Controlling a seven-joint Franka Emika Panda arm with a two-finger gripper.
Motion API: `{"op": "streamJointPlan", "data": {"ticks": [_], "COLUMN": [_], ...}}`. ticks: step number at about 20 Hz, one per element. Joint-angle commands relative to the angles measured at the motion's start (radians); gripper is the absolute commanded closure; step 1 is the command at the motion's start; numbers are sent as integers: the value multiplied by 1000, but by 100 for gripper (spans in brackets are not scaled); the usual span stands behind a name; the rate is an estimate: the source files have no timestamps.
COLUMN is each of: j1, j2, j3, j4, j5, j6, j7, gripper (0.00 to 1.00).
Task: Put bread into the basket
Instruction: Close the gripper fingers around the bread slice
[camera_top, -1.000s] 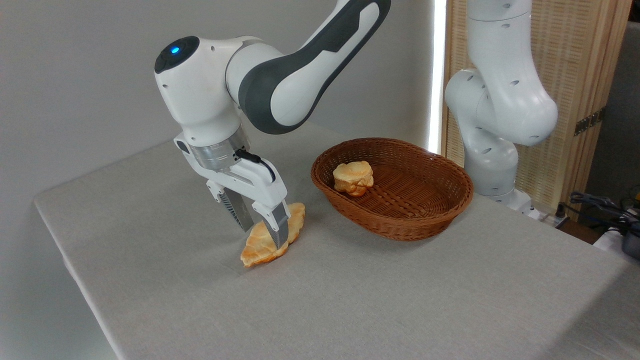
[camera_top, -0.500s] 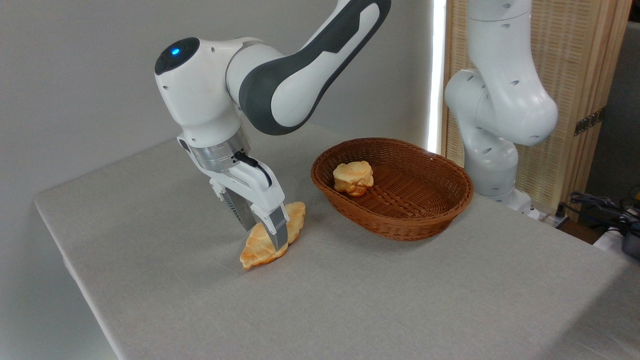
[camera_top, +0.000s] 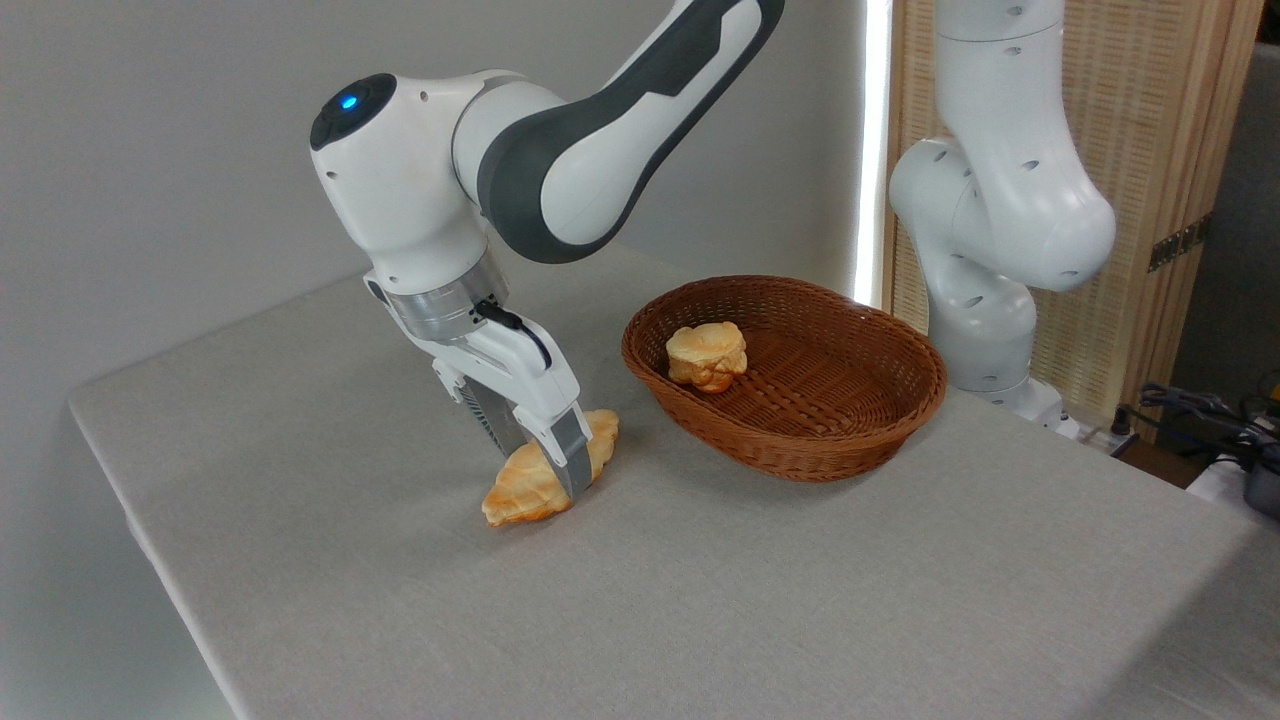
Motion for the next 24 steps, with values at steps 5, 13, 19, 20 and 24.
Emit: {"op": "streamJointPlan", "data": {"ticks": [5, 13, 19, 20, 24], "j1": [-5, -5, -5, -5, -5], "j2": [10, 8, 8, 8, 8], "j3": [-7, -7, -7, -7, -7], "j4": [-5, 1, 1, 1, 1], "j5": [13, -3, -3, -3, -3], "j6": [3, 5, 5, 5, 5], "j7": [5, 2, 3, 3, 3], "gripper": [0, 42, 43, 42, 42]}}
